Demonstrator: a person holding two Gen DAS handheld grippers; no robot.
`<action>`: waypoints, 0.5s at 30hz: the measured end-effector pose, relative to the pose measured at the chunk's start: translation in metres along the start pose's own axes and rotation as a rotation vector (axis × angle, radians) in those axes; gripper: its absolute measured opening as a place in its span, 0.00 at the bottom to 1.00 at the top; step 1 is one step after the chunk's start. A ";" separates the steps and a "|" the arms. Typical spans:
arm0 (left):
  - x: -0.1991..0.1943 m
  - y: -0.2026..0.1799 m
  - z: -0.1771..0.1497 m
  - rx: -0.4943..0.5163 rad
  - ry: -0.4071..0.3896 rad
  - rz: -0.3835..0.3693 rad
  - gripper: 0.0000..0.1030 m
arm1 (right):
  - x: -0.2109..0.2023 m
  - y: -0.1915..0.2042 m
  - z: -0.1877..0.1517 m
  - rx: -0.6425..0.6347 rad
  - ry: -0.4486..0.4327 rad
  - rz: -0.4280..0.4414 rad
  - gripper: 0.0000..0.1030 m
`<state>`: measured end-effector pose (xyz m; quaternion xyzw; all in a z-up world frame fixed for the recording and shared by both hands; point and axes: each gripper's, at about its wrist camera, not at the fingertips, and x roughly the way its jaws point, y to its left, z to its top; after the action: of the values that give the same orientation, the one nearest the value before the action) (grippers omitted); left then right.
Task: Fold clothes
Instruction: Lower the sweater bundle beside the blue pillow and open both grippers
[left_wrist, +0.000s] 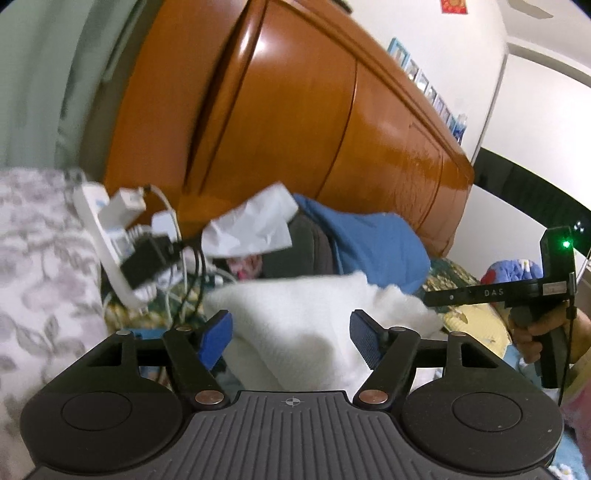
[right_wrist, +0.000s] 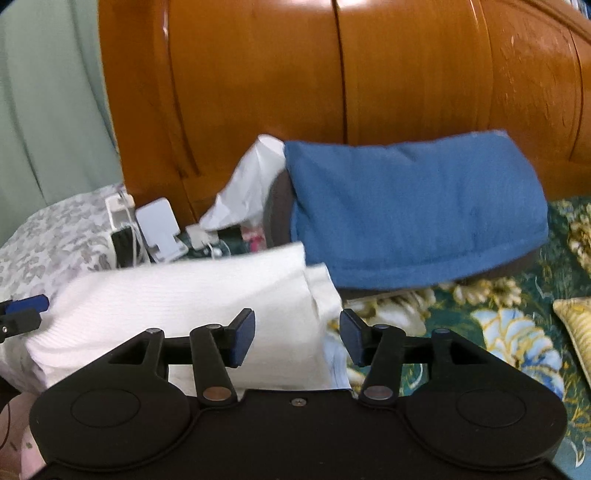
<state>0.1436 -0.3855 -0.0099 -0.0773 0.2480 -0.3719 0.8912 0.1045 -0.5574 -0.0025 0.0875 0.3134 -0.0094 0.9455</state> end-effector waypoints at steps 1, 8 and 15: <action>-0.001 -0.002 0.002 0.011 -0.008 0.002 0.67 | -0.002 0.003 0.003 -0.011 -0.006 0.005 0.50; 0.005 -0.010 0.006 -0.007 0.005 -0.010 0.67 | 0.003 0.036 0.014 -0.090 -0.003 0.056 0.49; 0.019 -0.021 0.004 -0.015 0.017 -0.020 0.55 | 0.023 0.049 0.009 -0.090 0.052 0.086 0.24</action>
<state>0.1434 -0.4141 -0.0071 -0.0835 0.2577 -0.3795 0.8846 0.1319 -0.5095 -0.0016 0.0583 0.3337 0.0476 0.9397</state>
